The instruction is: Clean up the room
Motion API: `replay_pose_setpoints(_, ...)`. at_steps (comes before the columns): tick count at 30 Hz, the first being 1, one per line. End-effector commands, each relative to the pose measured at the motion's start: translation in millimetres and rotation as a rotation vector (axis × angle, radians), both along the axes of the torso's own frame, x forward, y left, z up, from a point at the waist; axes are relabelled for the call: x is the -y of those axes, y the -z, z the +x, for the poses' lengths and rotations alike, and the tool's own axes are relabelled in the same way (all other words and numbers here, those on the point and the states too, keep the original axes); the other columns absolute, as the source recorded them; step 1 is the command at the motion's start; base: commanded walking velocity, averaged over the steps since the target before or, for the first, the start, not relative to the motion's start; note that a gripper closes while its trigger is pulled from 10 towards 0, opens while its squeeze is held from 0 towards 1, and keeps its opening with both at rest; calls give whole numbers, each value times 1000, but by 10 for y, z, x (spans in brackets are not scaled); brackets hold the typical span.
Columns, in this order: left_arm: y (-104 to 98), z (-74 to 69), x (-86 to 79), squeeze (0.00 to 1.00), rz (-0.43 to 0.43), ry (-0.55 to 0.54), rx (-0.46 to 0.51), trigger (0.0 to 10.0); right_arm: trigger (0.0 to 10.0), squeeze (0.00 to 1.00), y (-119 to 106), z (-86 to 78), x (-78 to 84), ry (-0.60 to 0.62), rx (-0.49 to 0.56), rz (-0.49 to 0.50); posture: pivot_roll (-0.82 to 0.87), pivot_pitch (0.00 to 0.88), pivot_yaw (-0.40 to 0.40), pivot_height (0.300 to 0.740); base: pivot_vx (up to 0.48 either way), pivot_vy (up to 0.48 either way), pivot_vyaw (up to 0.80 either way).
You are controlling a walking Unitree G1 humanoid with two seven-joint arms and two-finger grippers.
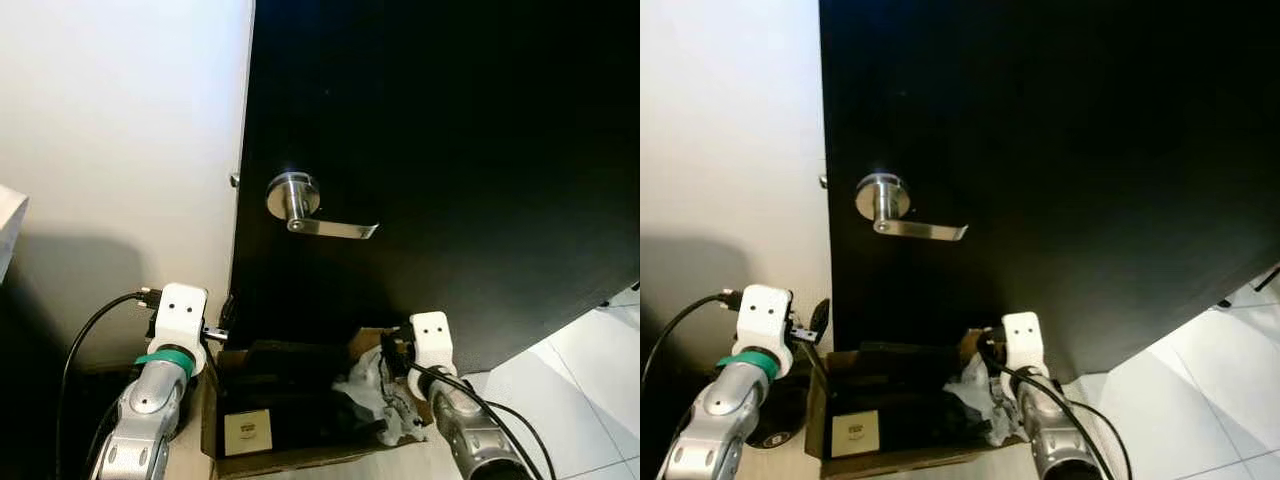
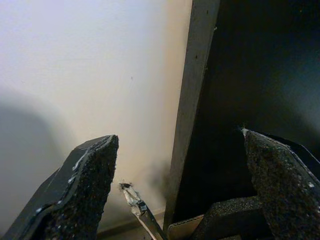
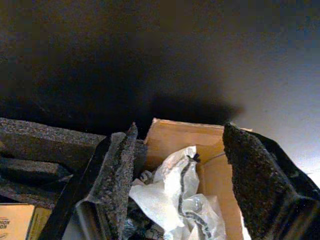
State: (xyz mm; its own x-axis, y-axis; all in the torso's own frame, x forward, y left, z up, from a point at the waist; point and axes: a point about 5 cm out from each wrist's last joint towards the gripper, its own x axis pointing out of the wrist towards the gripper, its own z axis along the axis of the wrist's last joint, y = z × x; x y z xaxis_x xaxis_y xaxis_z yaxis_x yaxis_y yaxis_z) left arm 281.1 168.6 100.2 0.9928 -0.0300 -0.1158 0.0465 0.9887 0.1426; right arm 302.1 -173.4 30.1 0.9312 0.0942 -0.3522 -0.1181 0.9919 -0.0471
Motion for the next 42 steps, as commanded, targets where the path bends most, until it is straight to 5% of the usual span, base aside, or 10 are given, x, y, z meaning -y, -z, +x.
replay_pose_setpoints(1,47,-15,17,0,-7,2,-19,10000,10000,596,82,-74,80,35,-41,-28,92,23,-104,740,0,0,0)
replay_pose_setpoints(2,53,-14,2,0,-7,-3,-17,10000,10000,0,72,-80,50,27,-32,-3,91,19,-98,740,0,0,0)
replay_pose_setpoints(4,57,-14,-8,0,-7,-7,-16,10000,10000,0,64,-85,28,20,-25,19,91,19,-98,740,0,0,0)
replay_pose_setpoints(5,65,-20,-17,0,-6,-10,-15,10000,10000,1000,58,-91,11,19,-19,28,95,10,-86,740,0,0,0)
replay_pose_setpoints(9,69,-24,-31,0,-11,-13,-13,10000,10000,1000,51,-90,5,25,-13,-7,102,1,-68,740,0,0,0)
replay_pose_setpoints(10,58,-21,-49,0,-26,-21,-8,10000,10000,0,43,-85,11,44,-10,-16,105,1,-55,740,0,0,0)
replay_pose_setpoints(13,50,-15,-66,0,-27,-24,-4,10000,10000,0,19,-75,14,65,5,-6,109,0,-40,740,0,0,0)
replay_pose_setpoints(23,45,-17,-240,0,-5,-53,34,10000,10000,0,-497,34,0,231,311,32,104,0,33,740,0,0,0)
replay_pose_setpoints(31,28,27,-349,0,-30,-74,60,10000,10000,0,-567,62,-245,110,352,15,94,0,66,740,0,0,0)
replay_pose_setpoints(42,-11,117,-351,0,-68,-75,76,10000,10000,0,-610,46,-341,100,367,-1,93,0,71,740,0,0,0)
